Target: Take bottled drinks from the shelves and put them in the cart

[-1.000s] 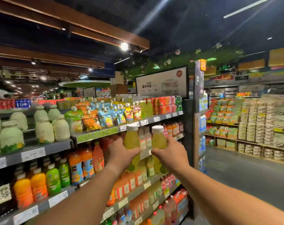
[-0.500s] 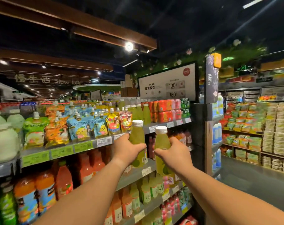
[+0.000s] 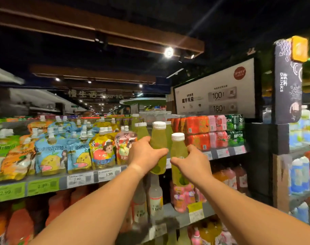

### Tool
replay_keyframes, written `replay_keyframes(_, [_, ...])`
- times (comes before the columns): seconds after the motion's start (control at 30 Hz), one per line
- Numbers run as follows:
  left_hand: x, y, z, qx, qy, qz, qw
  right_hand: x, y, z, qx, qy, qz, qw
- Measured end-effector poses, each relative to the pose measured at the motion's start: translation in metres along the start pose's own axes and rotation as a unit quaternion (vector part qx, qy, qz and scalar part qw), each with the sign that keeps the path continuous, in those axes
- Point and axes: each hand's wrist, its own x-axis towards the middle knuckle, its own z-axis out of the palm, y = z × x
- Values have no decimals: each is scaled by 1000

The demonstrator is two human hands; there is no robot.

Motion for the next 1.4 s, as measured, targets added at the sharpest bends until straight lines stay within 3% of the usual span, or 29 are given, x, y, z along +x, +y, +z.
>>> replay_keyframes(0.27, [66,7,76,56,100,-91,989,128,58,5,52,-53,-50,996])
replay_keyframes(0.53, [123,12,116,106,141,-125,976,206,54,24,92,-71,-77,990])
replay_keyframes(0.8, [143,-13,136,175,94,-200,959,221,64,60,44,-108,-56,992])
replay_keyframes(1.1, [146,-20,144,186,89,-203,957,231,69,78,30,-144,-66,987])
replay_keyframes(1.4, [112,-6,135,197,88,-194,957,198,70,67,20,-111,-53,992])
